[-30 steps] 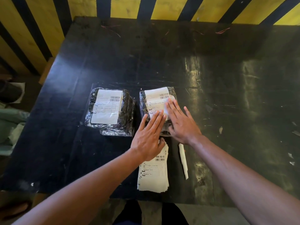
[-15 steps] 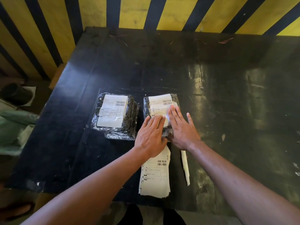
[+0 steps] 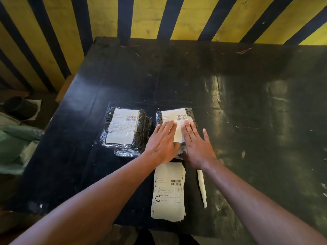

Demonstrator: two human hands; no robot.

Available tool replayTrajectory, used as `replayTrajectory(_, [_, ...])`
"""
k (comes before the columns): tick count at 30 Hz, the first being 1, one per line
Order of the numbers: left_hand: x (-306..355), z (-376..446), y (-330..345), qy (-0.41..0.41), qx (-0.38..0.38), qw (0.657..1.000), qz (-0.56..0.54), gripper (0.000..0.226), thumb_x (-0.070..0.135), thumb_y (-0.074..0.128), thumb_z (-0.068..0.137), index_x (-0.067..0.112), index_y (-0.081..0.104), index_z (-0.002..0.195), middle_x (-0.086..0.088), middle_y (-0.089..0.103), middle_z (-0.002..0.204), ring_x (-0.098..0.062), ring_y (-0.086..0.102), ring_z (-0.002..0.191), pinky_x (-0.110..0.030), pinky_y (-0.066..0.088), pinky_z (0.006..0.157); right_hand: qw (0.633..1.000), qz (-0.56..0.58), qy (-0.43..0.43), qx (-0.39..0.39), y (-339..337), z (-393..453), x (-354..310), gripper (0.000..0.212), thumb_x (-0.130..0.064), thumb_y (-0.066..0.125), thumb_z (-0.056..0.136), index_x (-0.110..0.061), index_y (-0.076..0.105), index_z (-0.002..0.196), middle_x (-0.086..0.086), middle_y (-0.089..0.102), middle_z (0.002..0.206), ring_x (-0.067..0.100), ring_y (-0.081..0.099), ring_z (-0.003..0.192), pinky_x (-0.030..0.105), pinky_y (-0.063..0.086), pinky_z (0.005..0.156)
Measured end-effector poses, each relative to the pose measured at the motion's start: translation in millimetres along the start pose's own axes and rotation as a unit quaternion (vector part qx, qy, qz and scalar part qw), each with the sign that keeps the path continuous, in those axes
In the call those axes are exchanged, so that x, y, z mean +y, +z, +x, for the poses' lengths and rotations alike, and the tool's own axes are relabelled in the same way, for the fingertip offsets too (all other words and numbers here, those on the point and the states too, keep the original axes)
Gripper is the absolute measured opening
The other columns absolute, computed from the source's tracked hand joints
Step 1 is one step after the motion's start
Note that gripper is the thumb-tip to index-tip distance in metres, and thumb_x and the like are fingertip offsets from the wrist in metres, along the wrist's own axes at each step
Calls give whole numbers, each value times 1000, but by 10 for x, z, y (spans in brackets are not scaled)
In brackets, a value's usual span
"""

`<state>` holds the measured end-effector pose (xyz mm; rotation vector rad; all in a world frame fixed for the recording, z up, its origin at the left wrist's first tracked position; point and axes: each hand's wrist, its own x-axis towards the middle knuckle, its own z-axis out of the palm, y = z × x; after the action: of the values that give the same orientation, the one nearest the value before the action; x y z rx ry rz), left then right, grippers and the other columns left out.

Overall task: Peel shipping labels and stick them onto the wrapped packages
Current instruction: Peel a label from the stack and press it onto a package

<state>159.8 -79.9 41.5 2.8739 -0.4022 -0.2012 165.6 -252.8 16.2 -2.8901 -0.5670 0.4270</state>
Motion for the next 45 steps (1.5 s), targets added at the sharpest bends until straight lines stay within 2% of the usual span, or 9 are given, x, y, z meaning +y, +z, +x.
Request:
replayTrajectory(9, [-97, 160, -109, -34, -7, 998, 49, 61, 46, 44, 103, 9, 40, 152, -9, 44, 155, -26, 42, 145, -46, 24, 130, 1000, -6, 1, -1, -3, -1, -10, 102, -41, 55, 104, -13, -22, 163, 5, -33, 169, 22, -29, 156, 59, -7, 129])
replayTrajectory(14, [-121, 423, -14, -8, -89, 995, 49, 71, 45, 24, 110, 15, -2, 169, -4, -10, 178, -19, -10, 164, -49, 1, 134, 1000, -25, 3, -16, -33, 9, -20, 105, -45, 56, 102, -13, -23, 162, 5, -34, 168, 23, -30, 156, 59, -6, 129])
replayTrajectory(19, [-377, 613, -26, -75, -103, 991, 34, 73, 48, 22, 110, 15, -5, 168, -4, -3, 179, -20, -5, 165, -50, -2, 133, 1000, -16, -5, -5, 13, 49, 2, 99, -55, 46, 103, -14, -22, 163, 3, -32, 169, 22, -29, 157, 59, -8, 128])
replayTrajectory(25, [-480, 862, -365, -191, -173, 965, -50, 73, 50, 18, 110, 9, 4, 169, -13, 6, 178, -27, 2, 165, -49, 4, 132, 1000, 6, 5, -5, -6, -27, -42, 106, -51, 54, 100, -15, -23, 162, 2, -34, 168, 22, -30, 157, 58, -8, 128])
replayTrajectory(29, [-325, 610, -299, -198, -37, 967, -157, 77, 49, 45, 107, 19, 10, 169, -7, 17, 174, -29, 28, 158, -54, 38, 123, 997, 82, -4, -6, -68, 3, 2, 101, -58, 49, 98, -19, -13, 166, -2, -24, 173, 19, -21, 160, 53, 0, 131])
replayTrajectory(33, [-119, 87, -32, -305, 13, 905, -296, 80, 44, 60, 102, 20, 18, 167, -9, 34, 161, -26, 51, 139, -53, 50, 113, 936, 283, 134, 160, -109, 31, 29, 86, -42, 63, 93, -18, 20, 165, 7, 21, 169, 26, 32, 151, 46, 42, 115])
replayTrajectory(36, [-89, -69, 84, -370, -4, 830, -417, 57, 39, 61, 104, 15, 44, 153, -8, 62, 146, -24, 65, 123, -48, 55, 107, 901, 335, 263, 78, -142, 172, 52, 71, -46, 69, 95, -12, 44, 152, 12, 49, 150, 28, 59, 126, 43, 57, 94])
replayTrajectory(39, [-123, -55, 32, -379, 8, 819, -431, 46, 34, 66, 103, 15, 57, 144, -1, 71, 124, -15, 70, 101, -35, 60, 88, 860, 419, 290, 38, -186, 283, 85, 45, -43, 75, 93, -11, 67, 123, 4, 71, 117, 20, 67, 92, 24, 52, 60])
replayTrajectory(45, [-129, 71, -137, -378, 49, 813, -440, 49, 44, 67, 101, 12, 62, 139, 5, 71, 102, -5, 66, 83, -25, 52, 68, 767, 547, 329, 62, -341, 383, 184, 49, -48, 88, 79, -10, 71, 104, 6, 78, 100, 20, 75, 87, 32, 59, 71])
